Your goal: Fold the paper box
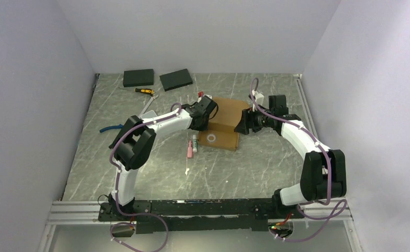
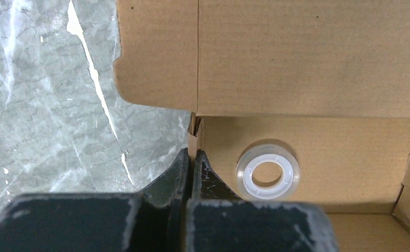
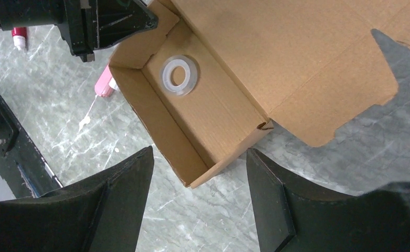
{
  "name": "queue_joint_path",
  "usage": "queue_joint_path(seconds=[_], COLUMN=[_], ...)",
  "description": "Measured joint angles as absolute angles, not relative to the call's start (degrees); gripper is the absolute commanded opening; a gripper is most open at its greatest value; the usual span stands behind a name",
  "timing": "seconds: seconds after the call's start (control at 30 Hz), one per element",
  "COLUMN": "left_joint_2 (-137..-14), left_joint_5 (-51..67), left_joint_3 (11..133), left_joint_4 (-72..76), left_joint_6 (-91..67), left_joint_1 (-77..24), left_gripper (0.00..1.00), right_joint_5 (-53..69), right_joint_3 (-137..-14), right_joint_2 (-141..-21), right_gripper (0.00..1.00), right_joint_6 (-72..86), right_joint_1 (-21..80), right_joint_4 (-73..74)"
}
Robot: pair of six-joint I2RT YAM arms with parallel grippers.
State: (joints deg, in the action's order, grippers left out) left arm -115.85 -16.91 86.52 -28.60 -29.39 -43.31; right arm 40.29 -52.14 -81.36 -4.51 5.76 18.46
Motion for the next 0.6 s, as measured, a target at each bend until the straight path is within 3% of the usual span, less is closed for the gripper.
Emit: queue_joint_path(seconds=[0.2,0.37,0.43,0.6], left_joint_2=[-115.9,-115.7,-115.7,-116.0], left_joint_5=[-16.5,-16.4,-16.5,-17.8], left_joint_3=[86.3,85.5,85.5,85.9], left_joint_4=[-28.1,-27.0,-27.0,-27.4], left_joint_6=[-29.3,-29.3,-29.3,-29.1], left_joint_1=[-43.3,-43.3,-43.4,-43.9], left_gripper=[0.09,0.08,0.0,0.0], right_joint_5=[40.6,41.0,41.0,41.0], right_joint_3=[-52.4,-52.5,-52.5,-52.7], right_joint_2=[-81.9,-81.9,-81.9,-81.9], right_gripper=[0.7,0.7,0.7,0.71], right_joint_6=[-6.0,-7.1,-7.3,-7.5], right_joint_1=[7.3,7.7,7.7,7.7], right_joint_4=[19.8,20.5,20.6,20.6])
